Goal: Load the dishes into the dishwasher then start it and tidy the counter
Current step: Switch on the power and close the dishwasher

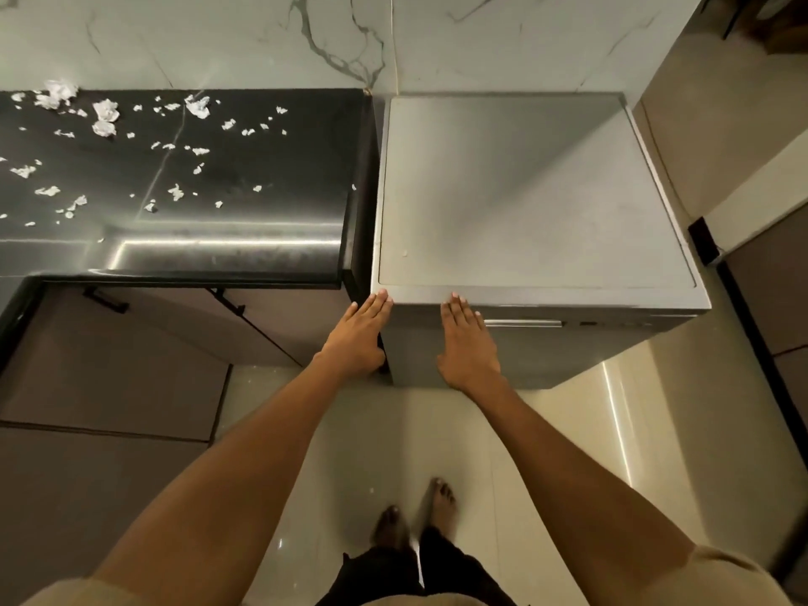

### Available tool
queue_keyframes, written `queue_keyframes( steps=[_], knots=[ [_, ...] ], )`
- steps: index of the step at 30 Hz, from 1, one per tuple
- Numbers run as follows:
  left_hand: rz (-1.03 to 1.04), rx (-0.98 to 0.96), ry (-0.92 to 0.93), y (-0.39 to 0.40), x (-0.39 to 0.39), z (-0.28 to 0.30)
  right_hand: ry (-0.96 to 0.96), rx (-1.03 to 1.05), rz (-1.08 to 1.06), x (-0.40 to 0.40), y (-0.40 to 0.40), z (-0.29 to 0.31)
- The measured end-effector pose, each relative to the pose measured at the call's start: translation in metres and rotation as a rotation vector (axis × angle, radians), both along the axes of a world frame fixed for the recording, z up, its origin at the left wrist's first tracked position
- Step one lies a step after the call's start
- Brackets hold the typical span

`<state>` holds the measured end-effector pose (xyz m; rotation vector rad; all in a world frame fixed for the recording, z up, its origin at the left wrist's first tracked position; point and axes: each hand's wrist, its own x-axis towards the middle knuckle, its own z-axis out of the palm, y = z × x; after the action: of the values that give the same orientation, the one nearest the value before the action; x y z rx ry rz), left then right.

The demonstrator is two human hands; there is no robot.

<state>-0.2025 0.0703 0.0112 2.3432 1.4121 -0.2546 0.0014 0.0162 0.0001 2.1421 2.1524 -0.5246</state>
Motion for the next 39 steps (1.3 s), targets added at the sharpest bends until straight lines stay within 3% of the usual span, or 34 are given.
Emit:
queue_keyframes(
  steps=[5,11,39],
  knots=[
    [0.014,0.080,-0.054,-0.010,0.000,-0.017,0.099,0.069,-0.093,-0.031,-0.046,-0.039],
    [0.031,0.175,-0.132,-0.016,-0.003,-0.041,0.159,0.001,-0.116,-0.066,-0.074,-0.089],
    [0.072,0.222,-0.224,-0.018,0.000,-0.049,0.134,0.094,-0.090,-0.093,-0.017,-0.114]
  ],
)
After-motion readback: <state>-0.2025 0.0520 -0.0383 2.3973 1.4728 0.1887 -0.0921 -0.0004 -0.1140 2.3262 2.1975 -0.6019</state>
